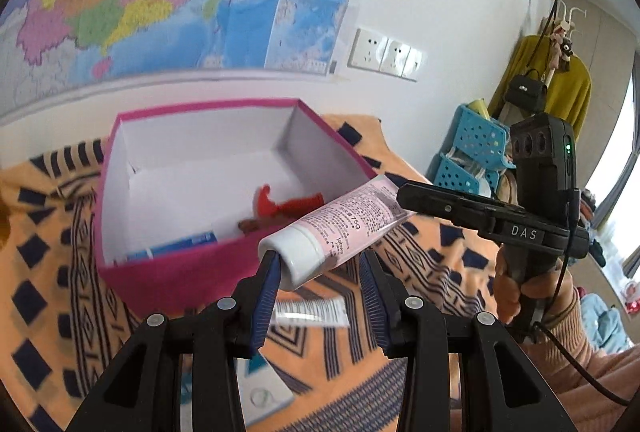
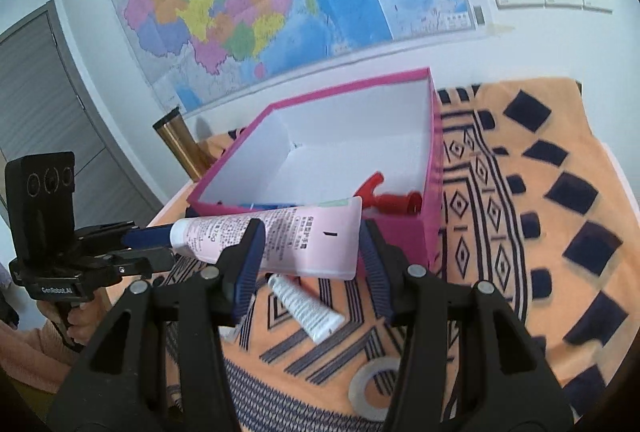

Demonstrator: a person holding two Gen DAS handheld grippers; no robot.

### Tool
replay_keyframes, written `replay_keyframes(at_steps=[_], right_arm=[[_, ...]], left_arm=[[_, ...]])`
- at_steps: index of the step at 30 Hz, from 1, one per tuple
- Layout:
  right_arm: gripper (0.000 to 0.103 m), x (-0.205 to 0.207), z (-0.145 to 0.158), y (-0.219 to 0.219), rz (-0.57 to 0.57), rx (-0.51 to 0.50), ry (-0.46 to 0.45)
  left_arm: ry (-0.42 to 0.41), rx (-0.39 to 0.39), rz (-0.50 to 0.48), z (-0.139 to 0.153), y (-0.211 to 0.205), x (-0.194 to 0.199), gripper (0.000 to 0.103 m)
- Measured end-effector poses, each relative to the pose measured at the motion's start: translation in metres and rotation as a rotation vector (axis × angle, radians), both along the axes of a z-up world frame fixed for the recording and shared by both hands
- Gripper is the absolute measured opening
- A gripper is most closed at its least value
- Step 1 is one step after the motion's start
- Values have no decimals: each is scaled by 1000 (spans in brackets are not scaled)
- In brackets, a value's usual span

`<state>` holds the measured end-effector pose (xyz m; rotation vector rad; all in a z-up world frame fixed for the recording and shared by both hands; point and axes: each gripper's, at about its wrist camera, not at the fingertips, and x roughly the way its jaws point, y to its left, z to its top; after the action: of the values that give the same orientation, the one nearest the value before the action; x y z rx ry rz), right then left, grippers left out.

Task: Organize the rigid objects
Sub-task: 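Carry the pink tube with both tools into the magenta box, then lower the pink tube onto the box floor and open both tools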

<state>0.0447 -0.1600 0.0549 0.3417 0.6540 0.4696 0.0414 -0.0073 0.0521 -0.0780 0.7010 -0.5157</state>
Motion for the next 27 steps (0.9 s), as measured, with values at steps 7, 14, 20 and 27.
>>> replay_keyframes(at_steps=[7,14,20,27], right_arm=[[52,22,7,-6,-18,18,-5],[52,42,6,-5,-23,0,5],[52,55,-2,-3,-22,-14,32],[52,62,-11,-3,-35,-45,56]], left_arm=[[-11,18,21,4,-1,27,40],[10,34,44,-1,1,50,40],[45,45,61,-11,2,67,40],[81,58,67,-23,-2,79,40]])
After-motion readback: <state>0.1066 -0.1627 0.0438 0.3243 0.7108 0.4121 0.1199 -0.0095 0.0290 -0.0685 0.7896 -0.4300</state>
